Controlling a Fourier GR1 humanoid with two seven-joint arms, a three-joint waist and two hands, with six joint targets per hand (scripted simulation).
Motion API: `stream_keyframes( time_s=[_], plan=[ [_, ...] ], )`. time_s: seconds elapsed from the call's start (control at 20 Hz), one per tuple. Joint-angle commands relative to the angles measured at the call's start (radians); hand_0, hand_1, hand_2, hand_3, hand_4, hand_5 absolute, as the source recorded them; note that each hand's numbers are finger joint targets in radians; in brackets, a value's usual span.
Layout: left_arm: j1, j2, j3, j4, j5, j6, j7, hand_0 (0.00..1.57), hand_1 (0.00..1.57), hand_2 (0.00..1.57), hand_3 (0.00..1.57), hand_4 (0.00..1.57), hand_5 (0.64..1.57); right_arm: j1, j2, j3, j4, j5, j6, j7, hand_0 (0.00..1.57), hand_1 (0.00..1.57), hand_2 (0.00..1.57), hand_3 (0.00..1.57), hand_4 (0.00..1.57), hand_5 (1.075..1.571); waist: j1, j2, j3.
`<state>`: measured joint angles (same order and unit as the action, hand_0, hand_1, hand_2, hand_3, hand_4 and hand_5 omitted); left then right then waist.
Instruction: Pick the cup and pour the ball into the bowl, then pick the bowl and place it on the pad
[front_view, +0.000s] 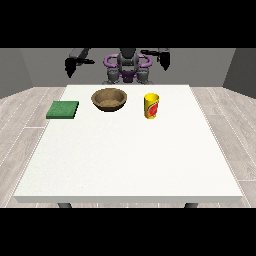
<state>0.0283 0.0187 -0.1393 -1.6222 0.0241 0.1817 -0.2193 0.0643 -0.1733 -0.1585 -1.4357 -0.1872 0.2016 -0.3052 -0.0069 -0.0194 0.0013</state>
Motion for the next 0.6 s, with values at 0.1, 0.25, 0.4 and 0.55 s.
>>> stream_keyframes(
  time_s=[0.1,0.25,0.4,0.55],
  plan=[
    [-0.137,0.02,0.096,0.162,0.02,-0.028,-0.117,0.0,0.0,0.0,0.0,0.0,1.459,-0.089,0.012,-0.017,0.104,0.013,0.021,-0.122,0.0,0.0,0.0,0.0,0.0,1.562,-0.018,0.096,-0.0013],
    [-0.269,0.002,0.115,0.208,-0.016,0.036,-0.09,0.0,0.0,0.0,0.0,0.0,1.457,-0.167,-0.001,-0.031,0.173,0.018,0.031,-0.168,0.0,0.0,0.0,0.0,0.0,1.558,-0.028,0.159,-0.001],
    [-0.328,-0.017,0.114,0.284,-0.029,0.043,-0.157,0.0,0.0,0.0,0.0,0.0,1.451,-0.265,-0.055,-0.082,0.229,-0.024,0.057,-0.148,0.0,0.0,0.0,0.0,0.0,1.555,-0.037,0.22,-0.0012],
    [-0.43,0.045,0.228,0.361,0.024,0.022,-0.206,0.0,0.0,0.0,0.0,0.0,1.448,-0.258,-0.034,-0.059,0.253,-0.002,0.087,-0.256,0.0,0.0,0.0,0.0,0.0,1.552,-0.07,0.284,-0.0012]
  ],
)
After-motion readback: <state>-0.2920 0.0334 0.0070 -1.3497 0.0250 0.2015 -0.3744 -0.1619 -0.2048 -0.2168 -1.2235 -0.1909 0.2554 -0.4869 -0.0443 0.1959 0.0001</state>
